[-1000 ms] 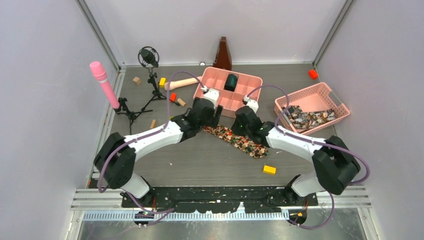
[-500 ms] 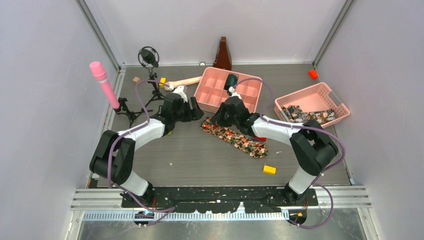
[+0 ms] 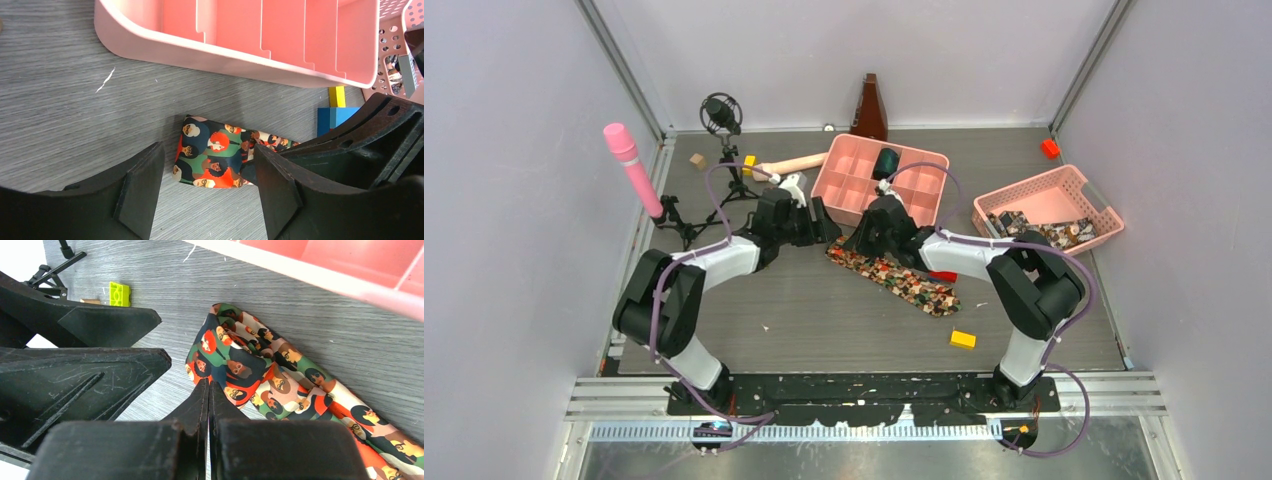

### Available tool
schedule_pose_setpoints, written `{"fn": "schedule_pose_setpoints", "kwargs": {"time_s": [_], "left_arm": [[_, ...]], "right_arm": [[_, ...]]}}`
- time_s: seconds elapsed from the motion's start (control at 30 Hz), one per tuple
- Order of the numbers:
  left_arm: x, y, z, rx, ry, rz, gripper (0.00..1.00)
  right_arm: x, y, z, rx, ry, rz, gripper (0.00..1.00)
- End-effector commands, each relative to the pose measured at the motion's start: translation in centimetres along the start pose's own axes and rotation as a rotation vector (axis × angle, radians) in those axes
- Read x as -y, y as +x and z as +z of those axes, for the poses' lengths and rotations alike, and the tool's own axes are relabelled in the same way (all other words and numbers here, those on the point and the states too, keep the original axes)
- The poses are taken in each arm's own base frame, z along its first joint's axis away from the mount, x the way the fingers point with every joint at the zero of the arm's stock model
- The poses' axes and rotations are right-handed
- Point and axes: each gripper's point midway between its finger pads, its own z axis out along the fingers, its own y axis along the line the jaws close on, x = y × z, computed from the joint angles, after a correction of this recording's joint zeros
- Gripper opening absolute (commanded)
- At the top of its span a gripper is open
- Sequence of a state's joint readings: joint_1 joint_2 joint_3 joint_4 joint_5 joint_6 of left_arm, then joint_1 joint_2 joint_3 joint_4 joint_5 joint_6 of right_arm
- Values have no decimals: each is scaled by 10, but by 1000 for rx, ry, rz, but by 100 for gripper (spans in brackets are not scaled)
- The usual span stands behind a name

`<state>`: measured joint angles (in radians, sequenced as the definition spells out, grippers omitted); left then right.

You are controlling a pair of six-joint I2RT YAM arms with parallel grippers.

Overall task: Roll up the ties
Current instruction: Roll the tie at the center of the board.

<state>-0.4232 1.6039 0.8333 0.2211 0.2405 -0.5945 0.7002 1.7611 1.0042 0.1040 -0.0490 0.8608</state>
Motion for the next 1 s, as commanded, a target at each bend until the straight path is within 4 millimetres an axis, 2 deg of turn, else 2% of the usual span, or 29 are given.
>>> {"fn": "schedule_pose_setpoints", "kwargs": {"time_s": [0.0, 0.4, 0.7, 0.97], "left_arm": [[8, -4, 4, 17, 47, 13, 67], [2, 5, 11, -11, 41, 20, 67], [-3, 10, 17, -30, 35, 26, 72], [5, 19, 23, -78, 101, 33, 73]], "right_arm": [[0, -12, 1, 47, 10, 13, 0], [14, -6, 4, 33, 47, 20, 0], [23, 4, 3, 8, 64, 28, 0], [32, 13, 2, -10, 79, 54, 0]]}}
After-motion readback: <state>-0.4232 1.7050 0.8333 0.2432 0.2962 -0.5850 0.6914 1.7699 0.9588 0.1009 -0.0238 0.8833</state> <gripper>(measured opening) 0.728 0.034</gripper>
